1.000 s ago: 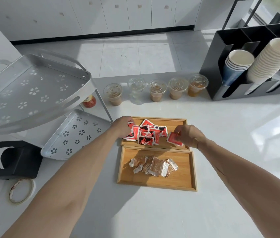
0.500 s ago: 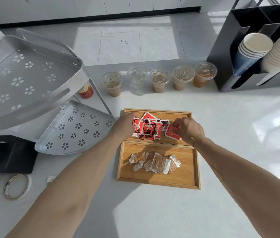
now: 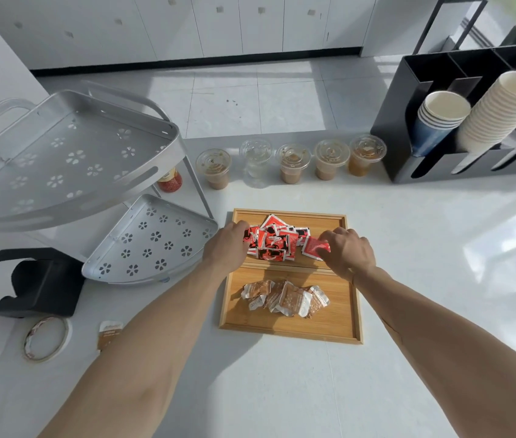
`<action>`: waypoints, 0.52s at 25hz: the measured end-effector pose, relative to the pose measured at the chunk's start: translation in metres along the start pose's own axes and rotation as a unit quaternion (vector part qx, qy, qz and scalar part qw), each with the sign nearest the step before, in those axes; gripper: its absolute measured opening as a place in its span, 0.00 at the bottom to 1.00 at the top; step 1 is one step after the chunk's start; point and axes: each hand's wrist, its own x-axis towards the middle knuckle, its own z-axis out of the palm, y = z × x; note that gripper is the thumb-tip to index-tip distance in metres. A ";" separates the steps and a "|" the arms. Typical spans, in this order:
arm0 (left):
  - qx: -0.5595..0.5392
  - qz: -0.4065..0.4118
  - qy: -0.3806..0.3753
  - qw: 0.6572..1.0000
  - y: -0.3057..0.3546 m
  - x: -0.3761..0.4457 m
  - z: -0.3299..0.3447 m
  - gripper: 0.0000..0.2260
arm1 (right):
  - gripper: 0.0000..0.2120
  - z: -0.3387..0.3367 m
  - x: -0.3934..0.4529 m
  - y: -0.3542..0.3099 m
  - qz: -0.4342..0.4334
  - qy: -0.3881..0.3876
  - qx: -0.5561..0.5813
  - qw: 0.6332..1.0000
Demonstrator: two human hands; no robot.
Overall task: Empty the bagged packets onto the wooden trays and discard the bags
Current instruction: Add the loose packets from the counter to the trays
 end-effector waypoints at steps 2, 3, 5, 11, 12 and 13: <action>-0.009 -0.008 -0.015 1.000 -0.003 -0.018 -0.009 0.17 | 0.18 -0.008 -0.015 -0.005 -0.009 -0.008 -0.021 1.000; -0.005 -0.013 -0.029 0.999 -0.005 -0.029 -0.014 0.16 | 0.18 -0.012 -0.022 -0.009 -0.012 -0.013 -0.028 0.999; 0.008 -0.022 -0.071 0.997 -0.013 -0.051 -0.022 0.16 | 0.17 -0.018 -0.035 -0.018 -0.021 -0.023 -0.035 0.999; 0.015 -0.070 -0.212 0.975 -0.056 -0.128 -0.034 0.23 | 0.15 -0.027 -0.082 -0.063 -0.072 -0.046 -0.028 0.996; 0.014 -0.080 -0.224 0.971 -0.065 -0.143 -0.034 0.23 | 0.15 -0.025 -0.089 -0.072 -0.085 -0.050 -0.033 0.995; 0.015 -0.089 -0.232 0.968 -0.072 -0.156 -0.035 0.22 | 0.16 -0.023 -0.094 -0.081 -0.097 -0.053 -0.043 0.993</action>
